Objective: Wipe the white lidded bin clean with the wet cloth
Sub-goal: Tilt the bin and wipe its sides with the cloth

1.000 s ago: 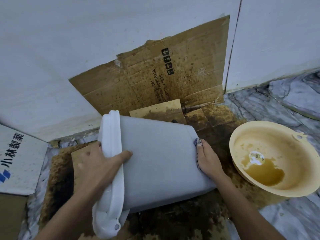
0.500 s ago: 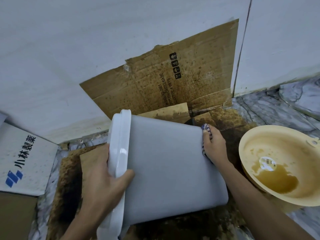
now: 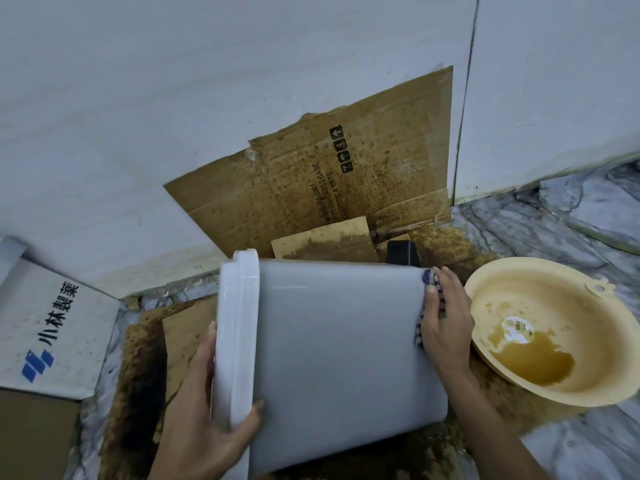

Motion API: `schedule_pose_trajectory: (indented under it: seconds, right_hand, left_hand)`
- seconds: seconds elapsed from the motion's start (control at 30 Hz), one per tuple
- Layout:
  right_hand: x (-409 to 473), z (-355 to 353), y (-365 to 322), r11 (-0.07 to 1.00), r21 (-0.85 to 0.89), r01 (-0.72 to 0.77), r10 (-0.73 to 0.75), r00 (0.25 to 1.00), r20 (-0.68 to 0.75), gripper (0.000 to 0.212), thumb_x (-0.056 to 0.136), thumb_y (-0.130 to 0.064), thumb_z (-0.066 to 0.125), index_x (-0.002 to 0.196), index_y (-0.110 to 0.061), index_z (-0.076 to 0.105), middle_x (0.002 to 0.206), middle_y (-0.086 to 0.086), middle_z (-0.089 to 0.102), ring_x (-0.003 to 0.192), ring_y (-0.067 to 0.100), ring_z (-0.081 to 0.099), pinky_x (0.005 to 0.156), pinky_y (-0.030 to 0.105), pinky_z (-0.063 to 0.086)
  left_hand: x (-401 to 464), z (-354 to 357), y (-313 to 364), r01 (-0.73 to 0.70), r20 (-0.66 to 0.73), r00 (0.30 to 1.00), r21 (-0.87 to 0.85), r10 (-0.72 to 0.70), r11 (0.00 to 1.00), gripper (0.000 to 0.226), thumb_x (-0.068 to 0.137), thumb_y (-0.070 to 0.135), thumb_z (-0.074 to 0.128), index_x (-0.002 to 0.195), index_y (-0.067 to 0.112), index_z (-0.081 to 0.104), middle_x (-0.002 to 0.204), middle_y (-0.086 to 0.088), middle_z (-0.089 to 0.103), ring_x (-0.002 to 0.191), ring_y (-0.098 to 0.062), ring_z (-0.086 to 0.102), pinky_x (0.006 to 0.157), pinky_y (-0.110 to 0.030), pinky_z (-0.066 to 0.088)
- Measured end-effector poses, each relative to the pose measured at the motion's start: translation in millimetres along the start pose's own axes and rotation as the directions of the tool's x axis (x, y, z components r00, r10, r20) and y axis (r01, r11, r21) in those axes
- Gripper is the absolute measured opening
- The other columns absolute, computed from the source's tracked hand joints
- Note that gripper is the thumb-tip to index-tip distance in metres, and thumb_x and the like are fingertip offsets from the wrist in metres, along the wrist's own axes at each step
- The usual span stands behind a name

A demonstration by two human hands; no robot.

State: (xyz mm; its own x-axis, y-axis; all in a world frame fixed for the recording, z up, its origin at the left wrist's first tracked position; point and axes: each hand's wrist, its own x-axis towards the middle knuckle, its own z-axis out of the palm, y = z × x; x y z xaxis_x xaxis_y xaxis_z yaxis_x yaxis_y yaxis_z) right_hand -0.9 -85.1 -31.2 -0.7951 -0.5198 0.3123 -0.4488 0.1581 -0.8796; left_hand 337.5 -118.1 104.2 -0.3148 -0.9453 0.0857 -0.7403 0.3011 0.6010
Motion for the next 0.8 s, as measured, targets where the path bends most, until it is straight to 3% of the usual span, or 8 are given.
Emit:
schedule_pose_trajectory:
  seconds: [0.1, 0.2, 0.3, 0.4, 0.57, 0.67, 0.73, 0.8]
  right_hand:
    - [-5.6, 2.4, -2.2, 0.999, 0.022, 0.023, -0.024, 0.999, 0.033, 0.041, 0.100, -0.029, 0.044, 0.135, -0.012, 0.057, 0.145, 0.004, 0.052, 0.134, 0.016, 0.045, 0.111, 0.034, 0.036]
    - [-6.2, 5.2, -2.3, 0.998, 0.046, 0.035, -0.038, 0.997, 0.070, 0.042, 0.100, -0.030, 0.044, 0.135, -0.012, 0.057, 0.145, 0.001, 0.051, 0.134, 0.012, 0.043, 0.110, 0.034, 0.037]
    - [-3.7, 4.6, -1.4, 0.998, 0.057, 0.033, -0.036, 0.997, 0.065, 0.040, 0.100, -0.030, 0.045, 0.134, -0.013, 0.058, 0.144, -0.001, 0.051, 0.132, 0.008, 0.043, 0.110, 0.036, 0.038]
    - [-6.2, 5.7, -3.7, 0.999, 0.046, 0.027, -0.030, 0.997, 0.071, 0.040, 0.099, -0.029, 0.045, 0.133, -0.013, 0.059, 0.143, -0.001, 0.051, 0.131, 0.006, 0.042, 0.111, 0.031, 0.035]
    - [-9.9, 3.2, -10.2, 0.997, 0.059, 0.039, -0.043, 0.997, 0.065, 0.039, 0.099, -0.028, 0.046, 0.133, -0.012, 0.059, 0.143, -0.001, 0.052, 0.131, 0.009, 0.044, 0.111, 0.030, 0.034]
    - [-10.6, 0.9, -11.6, 0.998, 0.050, 0.041, -0.045, 0.996, 0.077, 0.040, 0.100, -0.027, 0.045, 0.136, -0.014, 0.057, 0.143, -0.001, 0.053, 0.132, 0.010, 0.045, 0.112, 0.030, 0.035]
    - [-11.3, 2.2, -16.1, 0.996, 0.055, 0.070, -0.074, 0.994, 0.085, 0.040, 0.100, -0.025, 0.044, 0.136, -0.013, 0.056, 0.141, -0.003, 0.053, 0.134, 0.012, 0.045, 0.113, 0.036, 0.036]
    - [-11.9, 5.0, -23.4, 0.992, 0.042, 0.116, -0.120, 0.989, 0.091, 0.038, 0.100, -0.021, 0.044, 0.134, -0.011, 0.057, 0.138, -0.005, 0.053, 0.136, 0.014, 0.043, 0.114, 0.041, 0.035]
  left_hand:
    - [19.8, -13.4, 4.0, 0.043, -0.049, 0.998, -0.110, -0.049, 0.993, 0.110, 0.062, 0.074, 0.074, 0.157, 0.051, 0.024, 0.135, 0.002, 0.054, 0.114, -0.012, 0.063, 0.091, -0.042, 0.056]
    - [53.0, -23.2, 8.3, 0.137, 0.041, 0.990, -0.025, -0.136, 0.990, 0.105, 0.063, 0.095, 0.054, 0.153, 0.065, 0.010, 0.146, 0.003, 0.052, 0.121, -0.025, 0.057, 0.097, -0.052, 0.053]
    - [76.5, -24.0, 18.2, 0.140, 0.090, 0.986, 0.026, -0.141, 0.990, 0.091, 0.059, 0.097, 0.055, 0.138, 0.067, 0.023, 0.142, 0.007, 0.048, 0.123, -0.025, 0.052, 0.099, -0.052, 0.049]
    - [95.2, -12.8, 25.4, 0.154, 0.055, 0.986, 0.070, -0.158, 0.986, 0.102, 0.054, 0.095, 0.059, 0.138, 0.046, 0.027, 0.142, 0.001, 0.040, 0.127, -0.025, 0.045, 0.105, -0.054, 0.046]
    - [113.4, -8.7, 33.2, 0.221, -0.033, 0.975, -0.033, -0.222, 0.975, 0.082, 0.063, 0.083, 0.069, 0.119, 0.028, 0.042, 0.114, 0.000, 0.054, 0.103, -0.023, 0.058, 0.077, -0.039, 0.050]
    - [113.5, -4.4, 31.9, 0.273, -0.121, 0.957, 0.086, -0.262, 0.958, 0.096, 0.064, 0.089, 0.052, 0.138, 0.027, 0.052, 0.135, -0.006, 0.050, 0.122, -0.031, 0.052, 0.097, -0.050, 0.049]
    - [110.3, -1.9, 31.3, 0.296, -0.128, 0.951, 0.103, -0.282, 0.950, 0.084, 0.077, 0.082, 0.047, 0.144, 0.032, 0.054, 0.144, -0.010, 0.050, 0.131, -0.033, 0.047, 0.106, -0.053, 0.043]
    - [107.0, -0.9, 29.4, 0.244, -0.142, 0.961, 0.037, -0.236, 0.969, 0.063, 0.090, 0.063, 0.051, 0.140, 0.026, 0.060, 0.140, -0.009, 0.058, 0.124, -0.026, 0.050, 0.100, -0.046, 0.042]
